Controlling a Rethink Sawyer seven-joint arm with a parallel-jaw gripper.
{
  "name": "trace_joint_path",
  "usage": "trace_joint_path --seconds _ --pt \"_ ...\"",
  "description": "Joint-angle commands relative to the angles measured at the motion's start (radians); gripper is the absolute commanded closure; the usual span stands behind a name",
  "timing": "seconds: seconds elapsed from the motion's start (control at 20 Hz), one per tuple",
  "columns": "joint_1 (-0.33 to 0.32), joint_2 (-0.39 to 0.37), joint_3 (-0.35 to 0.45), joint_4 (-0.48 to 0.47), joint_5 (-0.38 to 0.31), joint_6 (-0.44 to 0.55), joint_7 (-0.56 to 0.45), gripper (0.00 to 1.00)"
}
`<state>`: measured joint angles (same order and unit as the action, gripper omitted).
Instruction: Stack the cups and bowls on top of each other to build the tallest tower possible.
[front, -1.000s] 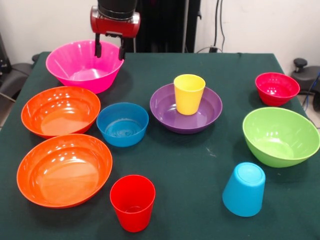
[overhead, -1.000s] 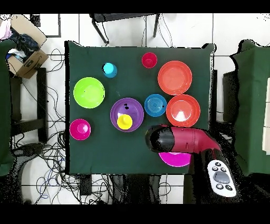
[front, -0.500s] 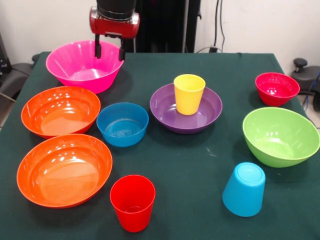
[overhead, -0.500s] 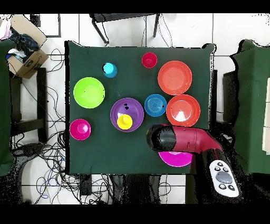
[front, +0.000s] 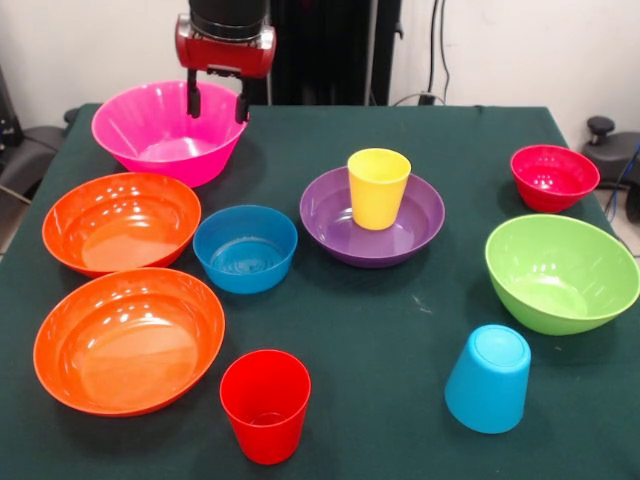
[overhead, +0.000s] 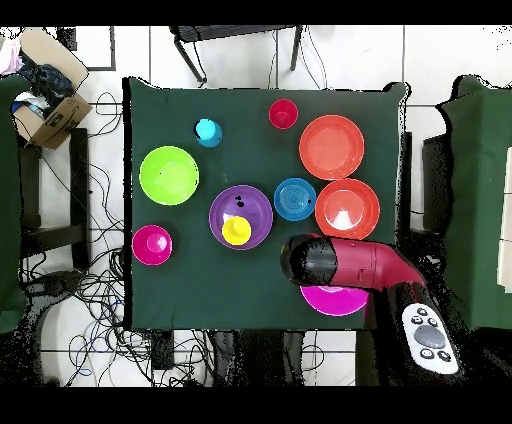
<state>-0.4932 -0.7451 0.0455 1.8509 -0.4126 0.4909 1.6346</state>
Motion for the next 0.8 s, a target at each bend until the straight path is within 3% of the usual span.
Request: trace_joint_path --seconds 0.05,0.8 --pt "-0.003 0.019 0.112 0.055 0.033 -0.062 0.077 0.0" --pt "0.092 0.057 0.046 0.031 0.014 -0.085 0.151 0.0"
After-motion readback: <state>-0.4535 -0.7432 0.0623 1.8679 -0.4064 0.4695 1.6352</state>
